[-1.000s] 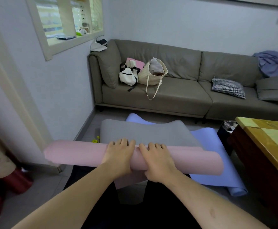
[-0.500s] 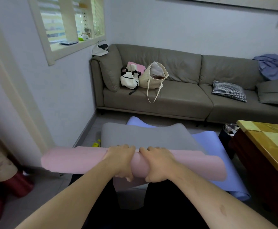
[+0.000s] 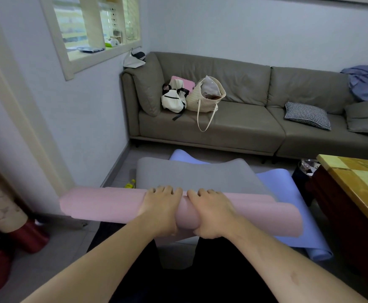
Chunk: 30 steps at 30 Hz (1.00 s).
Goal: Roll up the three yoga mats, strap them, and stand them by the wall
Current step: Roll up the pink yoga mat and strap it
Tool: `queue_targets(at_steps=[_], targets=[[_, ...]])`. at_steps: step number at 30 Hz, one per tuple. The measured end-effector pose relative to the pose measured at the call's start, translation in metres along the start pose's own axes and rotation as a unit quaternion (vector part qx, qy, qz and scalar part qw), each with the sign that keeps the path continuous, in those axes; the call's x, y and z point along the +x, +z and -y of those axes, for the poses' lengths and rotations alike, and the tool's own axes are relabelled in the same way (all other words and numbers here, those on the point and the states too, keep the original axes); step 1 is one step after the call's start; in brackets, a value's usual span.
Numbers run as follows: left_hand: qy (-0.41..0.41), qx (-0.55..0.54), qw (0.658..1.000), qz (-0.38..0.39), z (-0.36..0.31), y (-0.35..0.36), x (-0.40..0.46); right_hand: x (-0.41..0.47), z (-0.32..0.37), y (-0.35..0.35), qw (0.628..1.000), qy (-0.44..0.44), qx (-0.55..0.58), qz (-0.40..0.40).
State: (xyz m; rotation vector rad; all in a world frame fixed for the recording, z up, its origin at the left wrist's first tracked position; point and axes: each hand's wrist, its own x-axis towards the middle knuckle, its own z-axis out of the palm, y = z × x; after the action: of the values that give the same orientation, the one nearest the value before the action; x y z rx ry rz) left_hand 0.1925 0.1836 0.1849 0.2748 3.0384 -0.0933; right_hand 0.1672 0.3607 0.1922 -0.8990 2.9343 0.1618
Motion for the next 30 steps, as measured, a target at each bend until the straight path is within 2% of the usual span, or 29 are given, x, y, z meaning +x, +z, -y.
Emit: queue_targets(at_steps=[3,10,13,20,23,27,30], targets=[[-0.001,0.007,0.999,-0.049,-0.002,0.008,-0.002,0.006,-0.003,-0.002,1.0,-0.002,0.012,0.016],[-0.007,-0.027,1.0,0.001,0.006,-0.003,0.007,-0.002,0.002,0.005,0.999,0.001,-0.01,-0.031],[-0.013,-0.029,0.999,0.013,0.005,-0.008,0.009,-0.002,0.004,0.009,0.999,0.017,-0.018,-0.025],[-0.039,0.035,0.995,-0.082,-0.009,0.021,-0.006,0.011,-0.001,0.002,1.0,0.012,0.019,-0.005],[-0.035,0.012,0.998,-0.058,-0.007,0.013,0.0,0.01,-0.003,0.003,0.999,0.019,0.034,-0.017],[-0.023,-0.015,1.0,-0.015,-0.001,0.0,0.009,0.0,0.001,0.013,0.998,0.009,-0.003,-0.057],[-0.028,0.001,0.999,-0.017,-0.004,0.0,0.009,0.003,0.003,0.013,0.999,0.024,0.0,-0.043]])
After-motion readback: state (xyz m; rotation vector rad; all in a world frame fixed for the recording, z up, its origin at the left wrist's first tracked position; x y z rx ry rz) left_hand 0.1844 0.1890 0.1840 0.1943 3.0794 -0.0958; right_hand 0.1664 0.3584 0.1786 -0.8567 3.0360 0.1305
